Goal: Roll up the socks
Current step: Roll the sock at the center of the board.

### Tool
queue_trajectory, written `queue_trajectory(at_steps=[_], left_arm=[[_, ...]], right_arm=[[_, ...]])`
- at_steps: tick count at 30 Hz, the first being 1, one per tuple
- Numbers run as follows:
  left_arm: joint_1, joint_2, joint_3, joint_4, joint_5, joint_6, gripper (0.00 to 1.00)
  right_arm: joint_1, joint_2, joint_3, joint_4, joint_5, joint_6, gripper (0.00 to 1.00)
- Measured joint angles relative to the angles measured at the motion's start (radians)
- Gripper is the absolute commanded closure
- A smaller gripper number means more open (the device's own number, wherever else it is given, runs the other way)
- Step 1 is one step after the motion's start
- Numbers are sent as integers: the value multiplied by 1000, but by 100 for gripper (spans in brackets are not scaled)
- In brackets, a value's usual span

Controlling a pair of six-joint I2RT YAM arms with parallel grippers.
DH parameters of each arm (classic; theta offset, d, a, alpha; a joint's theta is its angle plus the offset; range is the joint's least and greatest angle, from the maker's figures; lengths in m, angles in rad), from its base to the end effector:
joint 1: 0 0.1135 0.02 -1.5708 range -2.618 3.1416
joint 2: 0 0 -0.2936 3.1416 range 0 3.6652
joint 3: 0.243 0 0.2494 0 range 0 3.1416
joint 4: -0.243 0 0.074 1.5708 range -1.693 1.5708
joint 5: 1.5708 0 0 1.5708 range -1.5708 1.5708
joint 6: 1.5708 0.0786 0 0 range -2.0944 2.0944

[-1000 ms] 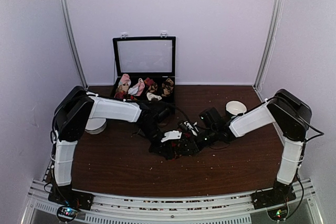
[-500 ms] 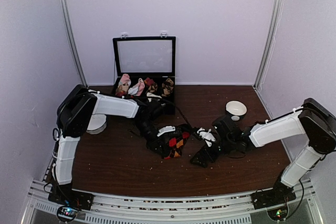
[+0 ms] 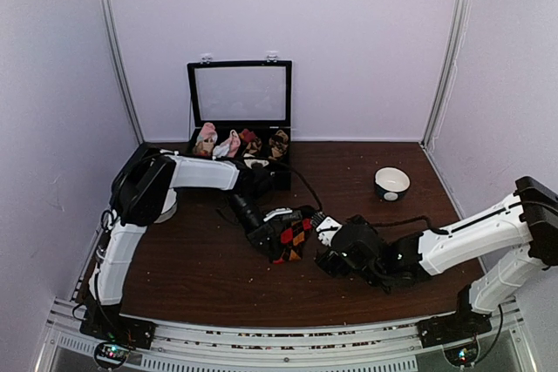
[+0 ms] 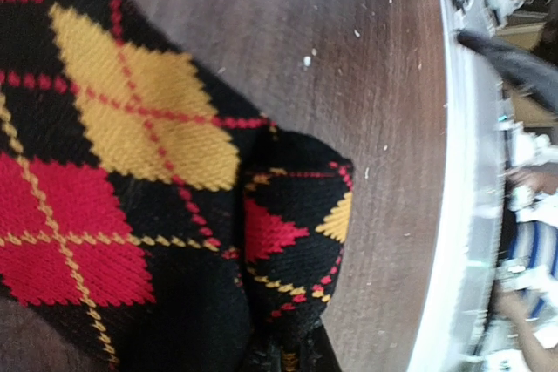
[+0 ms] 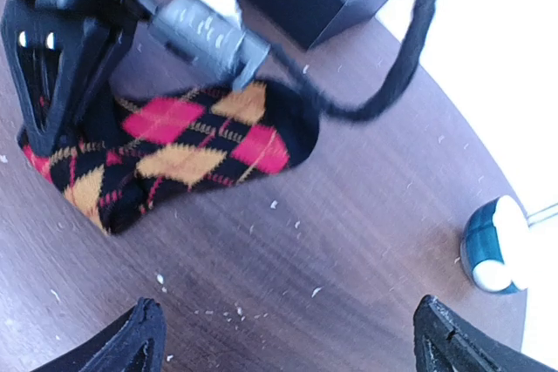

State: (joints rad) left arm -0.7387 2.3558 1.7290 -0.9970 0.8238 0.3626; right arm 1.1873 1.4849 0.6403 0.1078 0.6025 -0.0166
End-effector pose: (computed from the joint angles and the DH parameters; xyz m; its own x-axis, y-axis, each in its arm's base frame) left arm 0.2954 -0.3470 0.1006 -0.5382 0.8161 -0.2104 0.6627 0.2556 -0.7039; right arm 0.1548 0.2645 0.1716 -0.2413 -0.6346 -0.7342 -0.6111 0.6871 -0.3930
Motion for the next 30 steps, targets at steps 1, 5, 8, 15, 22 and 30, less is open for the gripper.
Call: queue_trajectory(at_steps=[1,5,8,15,22,30], left_arm=[[6,21,26,-30,19,-5,100],[25,80,86,-109,90,-16,100],[32,102,106,-142,115,-16,100],[33,107,113,-159,117,-22,100],[33,103,111,-155,106,-32,100],[33,102,113,-156,100,-35,100]], right_arm=[[-7,11,0,-7,-10,14,0],[-14,26,-5,-22,-63,22,0],[-13,29,-3,-34,-69,-6,0],[-16,127,74,-48,16,-71,0],[-9,60,3,83,-87,-121,3],[-14,122,77,67,-373,-226,19]])
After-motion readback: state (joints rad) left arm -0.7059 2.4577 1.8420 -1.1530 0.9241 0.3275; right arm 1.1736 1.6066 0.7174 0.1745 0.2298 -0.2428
